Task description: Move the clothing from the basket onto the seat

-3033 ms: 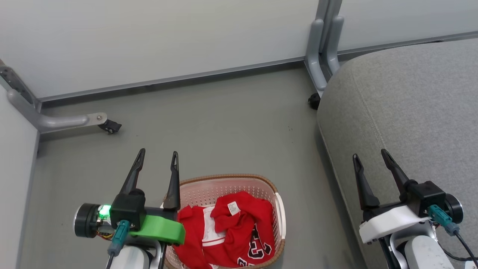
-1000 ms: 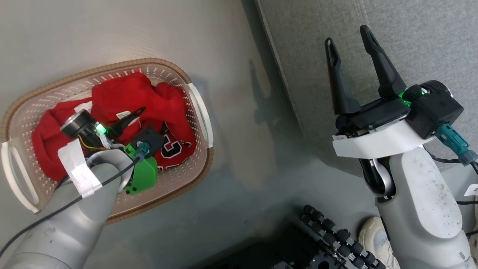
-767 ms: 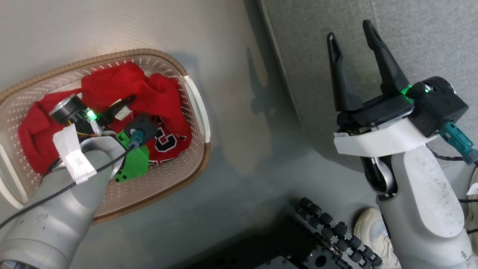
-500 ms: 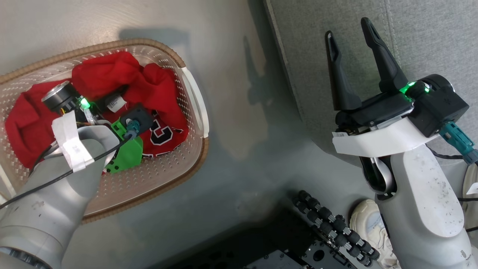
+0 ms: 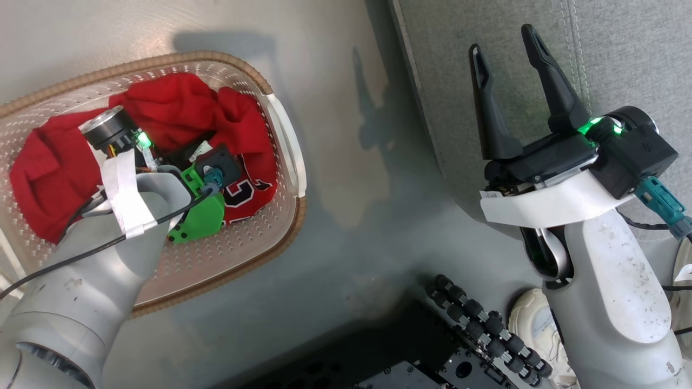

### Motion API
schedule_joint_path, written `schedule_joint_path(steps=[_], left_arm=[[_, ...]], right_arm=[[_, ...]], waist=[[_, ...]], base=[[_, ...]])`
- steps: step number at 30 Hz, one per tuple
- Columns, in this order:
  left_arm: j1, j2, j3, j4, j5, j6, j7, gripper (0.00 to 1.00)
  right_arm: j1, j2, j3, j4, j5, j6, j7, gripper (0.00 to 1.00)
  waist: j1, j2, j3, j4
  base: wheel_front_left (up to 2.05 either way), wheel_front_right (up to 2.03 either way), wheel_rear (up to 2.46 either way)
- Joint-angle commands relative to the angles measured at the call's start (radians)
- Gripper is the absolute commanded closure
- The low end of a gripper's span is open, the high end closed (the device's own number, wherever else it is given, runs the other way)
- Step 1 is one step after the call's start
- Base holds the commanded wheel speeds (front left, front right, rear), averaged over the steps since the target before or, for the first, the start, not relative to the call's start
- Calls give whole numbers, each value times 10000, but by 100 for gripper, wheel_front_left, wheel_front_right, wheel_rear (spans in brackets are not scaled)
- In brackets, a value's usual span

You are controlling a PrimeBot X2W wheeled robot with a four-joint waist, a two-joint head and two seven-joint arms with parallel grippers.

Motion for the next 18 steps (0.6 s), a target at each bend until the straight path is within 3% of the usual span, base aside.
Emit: schedule_joint_path(steps=[1, 18], left_arm=[[39, -30, -58, -95, -178, -26, -7, 100], [1421, -347, -132, -2228, -1453, -25, -7, 100]], right_arm=[[-99, -25, -29, 35, -32, -3, -21, 0], [577, -30, -253, 550, -606, -3, -20, 0]], waist=[[-1, 0, -183, 87], [-1, 0, -2491, 1304]], base=[[0, 0, 0], [0, 0, 0]])
